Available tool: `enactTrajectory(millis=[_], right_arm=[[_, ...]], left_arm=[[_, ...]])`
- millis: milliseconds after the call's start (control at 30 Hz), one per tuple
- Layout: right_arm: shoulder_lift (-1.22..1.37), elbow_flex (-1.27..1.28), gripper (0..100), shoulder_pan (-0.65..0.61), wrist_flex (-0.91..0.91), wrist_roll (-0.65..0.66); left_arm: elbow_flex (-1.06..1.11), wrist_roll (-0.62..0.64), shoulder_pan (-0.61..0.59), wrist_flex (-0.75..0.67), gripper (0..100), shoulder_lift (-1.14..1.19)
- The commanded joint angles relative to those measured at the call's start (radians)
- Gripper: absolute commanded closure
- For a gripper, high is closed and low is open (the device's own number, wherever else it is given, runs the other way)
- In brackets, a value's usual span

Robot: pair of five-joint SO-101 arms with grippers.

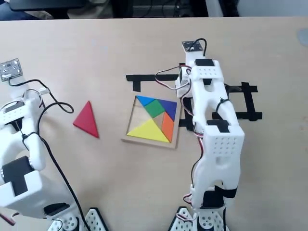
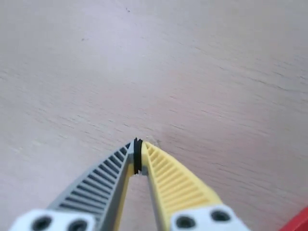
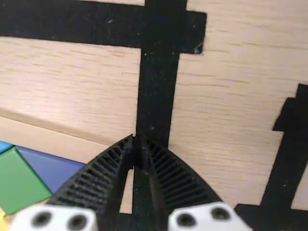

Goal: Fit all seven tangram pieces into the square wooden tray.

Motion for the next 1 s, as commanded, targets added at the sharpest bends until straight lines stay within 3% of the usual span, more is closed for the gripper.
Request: enactTrajectory(millis=[0,700,967], right_arm=[[-0.004,-0.054,98.7,0.015,0.015,-0.002],[-0.005,-0.058,98.7,-0.038,0.028,0.034],[-0.002,-0.082,98.7,-0.115,0.034,0.035]], left_arm=[[-0.047,-0.012,0.008,-0.011,97,-0.008],[-0.039,-0.014,0.012,-0.011,97,-0.006],[-0.039,-0.014,0.013,-0.011,97,-0.006]])
